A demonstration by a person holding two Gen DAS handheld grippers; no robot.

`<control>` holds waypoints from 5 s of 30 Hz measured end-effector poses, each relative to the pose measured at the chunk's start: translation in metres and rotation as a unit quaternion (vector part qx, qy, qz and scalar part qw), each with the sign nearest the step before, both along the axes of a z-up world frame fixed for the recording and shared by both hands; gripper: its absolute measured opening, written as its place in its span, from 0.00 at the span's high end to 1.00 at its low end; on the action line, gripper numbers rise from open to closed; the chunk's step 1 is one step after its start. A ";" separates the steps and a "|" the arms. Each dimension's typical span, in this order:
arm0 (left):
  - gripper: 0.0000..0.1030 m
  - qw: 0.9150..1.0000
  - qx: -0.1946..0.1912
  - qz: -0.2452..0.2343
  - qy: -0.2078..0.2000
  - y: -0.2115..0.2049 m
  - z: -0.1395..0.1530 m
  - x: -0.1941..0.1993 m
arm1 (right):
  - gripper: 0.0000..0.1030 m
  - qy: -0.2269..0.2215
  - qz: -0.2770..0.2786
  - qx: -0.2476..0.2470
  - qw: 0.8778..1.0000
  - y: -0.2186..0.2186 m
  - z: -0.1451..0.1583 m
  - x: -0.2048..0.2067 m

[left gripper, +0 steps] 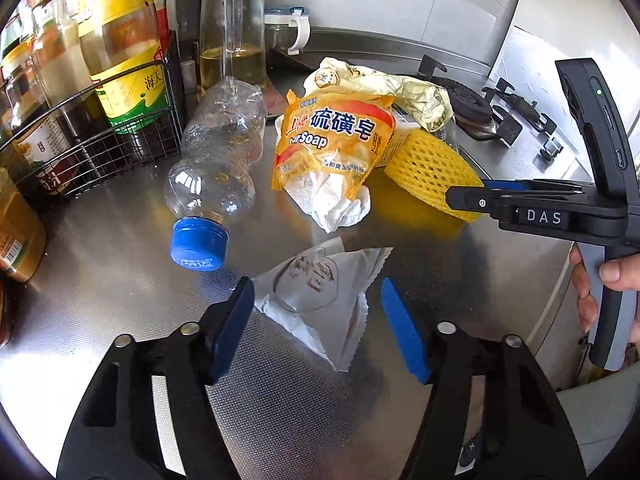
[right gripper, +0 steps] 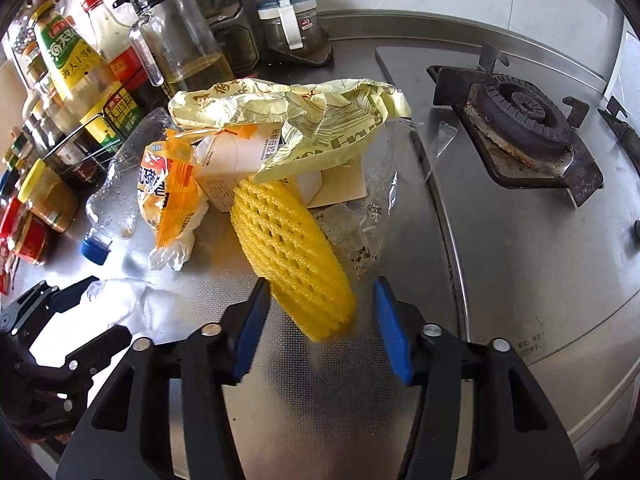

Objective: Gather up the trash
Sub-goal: 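Grasp the white wrapper with the left tool while the right tool grasps the yellow foam mesh, then carry the white wrapper and yellow mesh down over the black bin, then open both tools to drop the wrapper and mesh into the bin, then raise both tools toward the clear bottle and soap bag on the counter, then grasp the blue-capped bottle with the left tool while the right tool grasps the clear packet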

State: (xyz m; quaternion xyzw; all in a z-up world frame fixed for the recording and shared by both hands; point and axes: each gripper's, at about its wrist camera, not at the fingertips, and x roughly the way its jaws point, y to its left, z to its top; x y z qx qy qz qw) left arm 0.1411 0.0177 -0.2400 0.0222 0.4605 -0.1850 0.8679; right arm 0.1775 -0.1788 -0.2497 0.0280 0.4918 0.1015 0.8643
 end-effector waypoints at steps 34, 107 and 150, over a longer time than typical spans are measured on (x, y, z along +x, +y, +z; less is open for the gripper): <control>0.96 0.995 -0.093 0.036 0.024 -0.037 0.034 -0.208 | 0.85 0.042 0.083 0.097 0.991 -0.049 0.001 -0.221; 0.08 0.989 -0.003 0.135 -0.065 -0.030 0.045 -0.162 | 0.03 -0.016 0.006 0.083 0.996 -0.075 0.001 -0.196; 0.53 0.996 0.019 0.083 -0.023 0.052 -0.003 0.048 | 0.68 0.012 -0.110 0.102 0.989 -0.047 -0.009 0.038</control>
